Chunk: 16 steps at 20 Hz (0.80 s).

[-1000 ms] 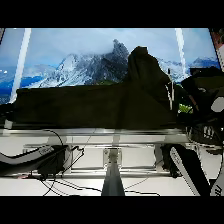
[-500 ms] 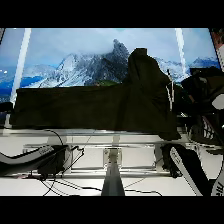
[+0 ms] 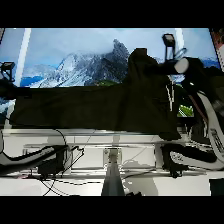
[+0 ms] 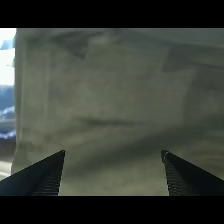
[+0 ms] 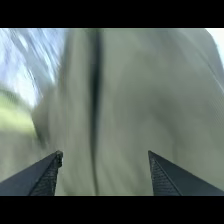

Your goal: Fold the clothes and pants, and hang the long-sleeved shirts on hangers.

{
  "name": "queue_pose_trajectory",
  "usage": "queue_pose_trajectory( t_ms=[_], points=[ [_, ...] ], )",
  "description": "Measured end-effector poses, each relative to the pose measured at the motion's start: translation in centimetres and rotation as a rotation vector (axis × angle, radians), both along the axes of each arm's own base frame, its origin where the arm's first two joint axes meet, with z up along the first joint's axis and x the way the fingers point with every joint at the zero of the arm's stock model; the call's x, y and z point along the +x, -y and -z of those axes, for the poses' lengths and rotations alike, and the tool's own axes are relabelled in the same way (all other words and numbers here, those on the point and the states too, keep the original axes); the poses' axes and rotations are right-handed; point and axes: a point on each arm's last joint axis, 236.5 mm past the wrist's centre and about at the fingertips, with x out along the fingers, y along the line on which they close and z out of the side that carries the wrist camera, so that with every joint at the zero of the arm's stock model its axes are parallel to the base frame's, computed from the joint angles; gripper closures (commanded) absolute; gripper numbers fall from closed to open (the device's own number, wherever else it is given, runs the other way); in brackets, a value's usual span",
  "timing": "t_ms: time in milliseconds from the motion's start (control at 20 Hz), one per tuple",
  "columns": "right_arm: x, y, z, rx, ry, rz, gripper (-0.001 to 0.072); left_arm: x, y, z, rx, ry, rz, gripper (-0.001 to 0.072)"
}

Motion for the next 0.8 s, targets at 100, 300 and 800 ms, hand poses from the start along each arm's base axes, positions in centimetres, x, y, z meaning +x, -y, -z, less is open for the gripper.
queue_pose_trajectory(
  t_ms=[100, 300, 800],
  points=[
    [3.1, -2.6, 2.0, -0.008, -0.006, -0.033, 0.0089, 0.5, 0.6, -0.1, 0.024, -0.006, 0.041, 0.0012],
    [6.9, -5.4, 5.6, -0.022, -0.033, -0.067, 0.0094, 1.1, 1.1, -0.3, 0.048, -0.001, 0.079, 0.0012],
    [8.0, -4.9, 10.3, -0.118, -0.142, -0.088, 0.0685, 1.8, 1.7, -0.2, 0.034, 0.019, 0.087, 0.0012]
  ],
)
